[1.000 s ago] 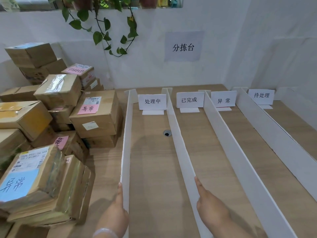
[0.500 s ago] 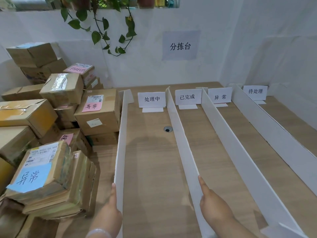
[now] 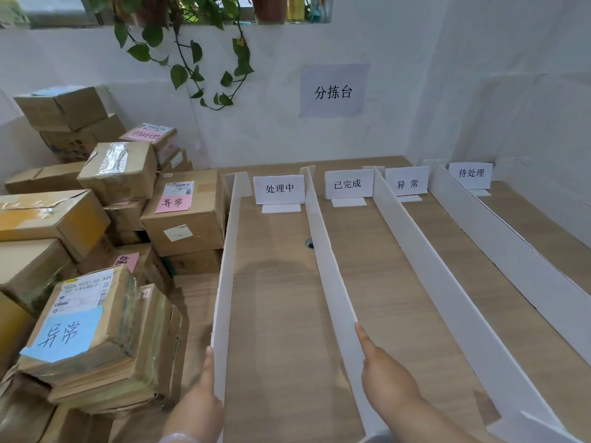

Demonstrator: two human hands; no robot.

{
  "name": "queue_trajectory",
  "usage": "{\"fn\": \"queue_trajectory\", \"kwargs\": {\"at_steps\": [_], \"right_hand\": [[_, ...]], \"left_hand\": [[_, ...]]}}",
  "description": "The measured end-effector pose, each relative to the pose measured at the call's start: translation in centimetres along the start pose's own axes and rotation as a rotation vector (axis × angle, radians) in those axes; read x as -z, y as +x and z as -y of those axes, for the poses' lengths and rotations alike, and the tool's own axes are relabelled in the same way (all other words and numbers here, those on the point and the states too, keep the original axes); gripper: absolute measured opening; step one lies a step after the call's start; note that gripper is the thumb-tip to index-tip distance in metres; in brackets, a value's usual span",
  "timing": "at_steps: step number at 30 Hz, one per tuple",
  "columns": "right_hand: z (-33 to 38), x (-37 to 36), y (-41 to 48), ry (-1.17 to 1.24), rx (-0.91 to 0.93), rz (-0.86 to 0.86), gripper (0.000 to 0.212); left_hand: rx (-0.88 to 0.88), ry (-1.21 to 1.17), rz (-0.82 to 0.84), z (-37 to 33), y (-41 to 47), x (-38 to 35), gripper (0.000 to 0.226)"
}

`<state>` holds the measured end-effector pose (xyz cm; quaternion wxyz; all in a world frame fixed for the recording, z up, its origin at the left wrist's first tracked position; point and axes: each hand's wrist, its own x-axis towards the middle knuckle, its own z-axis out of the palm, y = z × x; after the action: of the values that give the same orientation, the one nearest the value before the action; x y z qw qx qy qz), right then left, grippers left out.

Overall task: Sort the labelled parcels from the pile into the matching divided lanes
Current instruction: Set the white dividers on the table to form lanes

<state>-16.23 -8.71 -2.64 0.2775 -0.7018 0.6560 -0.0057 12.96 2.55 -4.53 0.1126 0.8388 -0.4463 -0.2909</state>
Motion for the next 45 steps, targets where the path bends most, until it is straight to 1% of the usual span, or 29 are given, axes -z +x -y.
{"fn": "queue_trajectory", "kwargs": {"at_steps": [4,11,16,20,23,27,31,38,45], "right_hand": [[0.5,-0.4,0.0,0.001,0.014,0.005,0.077],[1.1,-0.9,0.1,0.019,0.007,0.033,0.079],[0.6,-1.3,-0.7,0.06,0.012,0.054,0.074],[0.4,-1.8,-1.6,0.03,-0.034,0.107,0.087],[0.9,-2.2,-2.2,0.031,-0.049,0.118,0.093],[1.1,-2.9,-2.6,0.05,-0.035,0.1,0.093],[0.9,-3.0,-2.9,0.064,-0.027,0.09,0.089],[1.1,-3.1,-3.4,0.097,-0.005,0.047,0.083],[1.5,-3.7,-4.3,0.093,-0.016,0.034,0.084]], "left_hand": [[0.076,0.077,0.021,-0.8,-0.2,0.7,0.083],[0.073,0.088,-0.01,-1.0,-0.6,0.9,0.086],[0.071,0.112,-0.013,-0.8,-0.3,0.6,0.084],[0.08,0.119,-0.014,-0.6,-0.4,0.6,0.084],[0.086,0.114,-0.013,-0.5,-0.5,0.4,0.086],[0.085,0.101,0.007,-0.1,-0.6,0.4,0.088],[0.083,0.104,0.026,0.5,-0.7,0.7,0.087],[-0.019,0.06,0.054,1.4,-1.1,1.2,0.084],[-0.108,0.04,0.092,2.7,-1.2,1.6,0.092]]}}
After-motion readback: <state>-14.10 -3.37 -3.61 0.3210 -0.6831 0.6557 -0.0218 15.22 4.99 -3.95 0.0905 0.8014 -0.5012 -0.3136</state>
